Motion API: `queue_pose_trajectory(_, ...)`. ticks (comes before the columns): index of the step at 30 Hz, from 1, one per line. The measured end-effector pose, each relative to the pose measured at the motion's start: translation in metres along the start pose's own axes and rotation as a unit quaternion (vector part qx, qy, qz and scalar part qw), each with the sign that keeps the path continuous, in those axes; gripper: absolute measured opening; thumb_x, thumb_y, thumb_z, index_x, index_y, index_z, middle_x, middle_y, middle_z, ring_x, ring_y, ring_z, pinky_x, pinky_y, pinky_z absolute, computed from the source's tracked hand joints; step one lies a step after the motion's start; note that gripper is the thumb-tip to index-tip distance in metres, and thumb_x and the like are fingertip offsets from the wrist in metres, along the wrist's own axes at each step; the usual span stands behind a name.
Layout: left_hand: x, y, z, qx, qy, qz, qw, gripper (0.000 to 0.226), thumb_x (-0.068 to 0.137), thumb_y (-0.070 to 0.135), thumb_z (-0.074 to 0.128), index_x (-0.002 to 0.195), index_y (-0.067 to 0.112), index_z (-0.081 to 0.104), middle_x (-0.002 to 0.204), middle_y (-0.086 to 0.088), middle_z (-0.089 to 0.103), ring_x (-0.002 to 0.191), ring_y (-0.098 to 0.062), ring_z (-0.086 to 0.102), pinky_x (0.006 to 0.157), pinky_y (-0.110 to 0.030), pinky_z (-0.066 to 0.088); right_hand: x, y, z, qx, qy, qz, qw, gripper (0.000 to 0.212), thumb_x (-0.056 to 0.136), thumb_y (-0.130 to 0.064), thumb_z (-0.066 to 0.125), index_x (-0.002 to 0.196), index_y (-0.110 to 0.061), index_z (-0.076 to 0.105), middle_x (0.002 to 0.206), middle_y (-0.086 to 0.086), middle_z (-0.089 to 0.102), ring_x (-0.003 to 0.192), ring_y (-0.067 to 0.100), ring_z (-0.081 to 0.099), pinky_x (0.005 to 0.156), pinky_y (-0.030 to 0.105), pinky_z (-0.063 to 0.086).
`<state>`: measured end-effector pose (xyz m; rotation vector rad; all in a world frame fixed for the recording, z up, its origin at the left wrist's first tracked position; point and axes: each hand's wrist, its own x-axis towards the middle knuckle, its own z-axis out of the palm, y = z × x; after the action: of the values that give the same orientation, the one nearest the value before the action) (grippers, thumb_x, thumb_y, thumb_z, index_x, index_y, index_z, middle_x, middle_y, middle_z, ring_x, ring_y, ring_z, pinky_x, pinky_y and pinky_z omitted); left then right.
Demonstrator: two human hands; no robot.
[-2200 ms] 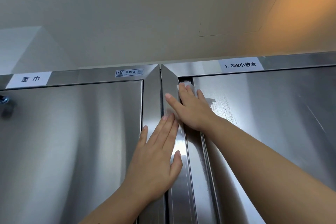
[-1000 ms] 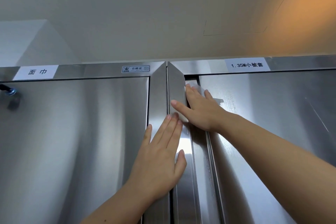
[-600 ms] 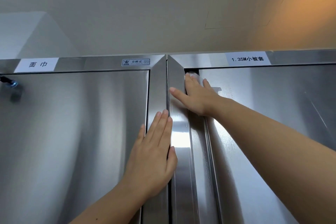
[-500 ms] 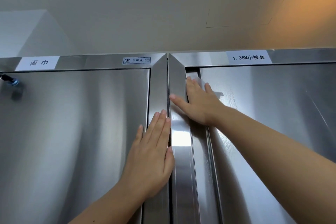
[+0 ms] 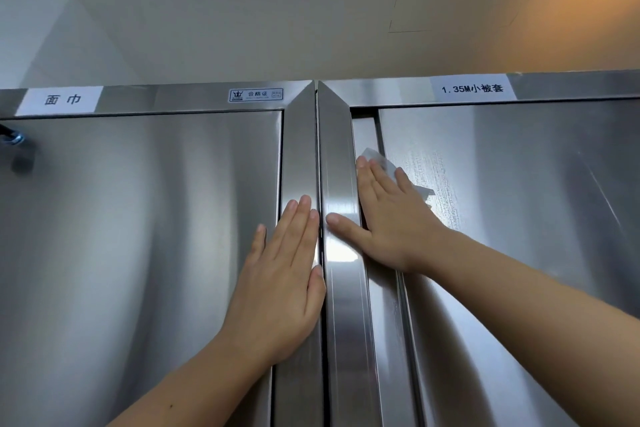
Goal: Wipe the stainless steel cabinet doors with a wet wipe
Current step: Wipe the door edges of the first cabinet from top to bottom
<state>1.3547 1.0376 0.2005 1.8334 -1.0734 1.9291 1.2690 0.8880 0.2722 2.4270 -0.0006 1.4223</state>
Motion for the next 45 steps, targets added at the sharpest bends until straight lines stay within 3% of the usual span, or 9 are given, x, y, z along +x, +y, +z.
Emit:
queue_pose_trajectory(3,-0.004,0.0,0.0,0.001,0.002,0.004,1.0,0.06,0.088,0.026,0.027,0.143,0.004,0.028,0.152,-0.008,0.023,0.14,-0.024,0.018,0.108,-0.05,0.018,-0.019,-0.004,0.008,0.018,-0.006,-0.007,1.0,0.101,0.066,-0.075,-0.008,0.141,-0.009,-0.025,0.153,0.005,-0.023,0.14,0.012,-0.023,0.112,0.033,-0.018)
queue_pose_trajectory(7,-0.01,0.003,-0.001,-0.004,-0.005,-0.005,1.0,0.06,0.089,0.028,0.025,0.145,0.006,0.022,0.153,-0.006,0.018,0.141,-0.021,0.013,0.109,-0.046,0.012,-0.057,-0.012,0.025,0.045,-0.014,-0.025,0.999,0.093,0.073,-0.078,-0.006,0.139,-0.017,-0.031,0.15,-0.001,-0.03,0.135,0.006,-0.032,0.111,0.029,-0.022)
queue_pose_trajectory(12,-0.018,0.01,-0.002,-0.012,-0.016,-0.013,1.0,0.06,0.088,0.026,0.025,0.144,0.003,0.027,0.152,-0.01,0.021,0.141,-0.025,0.018,0.109,-0.048,0.022,-0.054,-0.017,0.022,0.051,-0.018,-0.001,0.999,0.101,0.066,-0.076,-0.006,0.142,-0.012,-0.025,0.153,0.002,-0.024,0.138,0.008,-0.025,0.111,0.029,-0.02)
queue_pose_trajectory(17,-0.034,0.013,-0.005,0.003,-0.029,0.001,1.0,0.059,0.088,0.024,0.028,0.142,0.001,0.03,0.151,-0.013,0.025,0.14,-0.028,0.022,0.107,-0.052,0.029,-0.04,-0.023,0.019,0.056,0.005,0.022,0.998,0.098,0.073,-0.073,0.003,0.143,-0.008,-0.02,0.155,0.006,-0.018,0.142,0.013,-0.018,0.11,0.031,-0.018)
queue_pose_trajectory(27,-0.053,0.017,-0.008,0.023,-0.05,0.028,0.998,0.06,0.087,0.026,0.032,0.14,-0.003,0.031,0.149,-0.017,0.026,0.138,-0.032,0.025,0.102,-0.052,0.037,-0.112,-0.035,0.051,0.052,-0.027,-0.007,0.998,0.1,0.074,-0.08,-0.002,0.143,-0.011,-0.026,0.152,0.001,-0.026,0.138,0.008,-0.027,0.112,0.03,-0.02)
queue_pose_trajectory(36,-0.062,0.021,-0.008,0.021,-0.063,0.025,0.997,0.061,0.088,0.026,0.033,0.142,-0.002,0.028,0.15,-0.017,0.023,0.139,-0.031,0.022,0.105,-0.051,0.031,-0.083,-0.033,0.043,0.098,0.013,0.017,0.995,0.1,0.072,-0.074,0.006,0.145,-0.01,-0.018,0.155,0.005,-0.016,0.141,0.011,-0.017,0.109,0.027,-0.021)
queue_pose_trajectory(45,-0.098,0.034,-0.008,0.023,-0.067,0.032,0.997,0.063,0.087,0.029,0.035,0.141,-0.002,0.028,0.15,-0.018,0.022,0.139,-0.032,0.021,0.109,-0.05,0.022,-0.166,-0.061,0.079,0.108,-0.02,0.022,0.994,0.093,0.081,-0.073,0.01,0.143,-0.012,-0.021,0.153,0.002,-0.021,0.14,0.009,-0.022,0.114,0.033,-0.016)
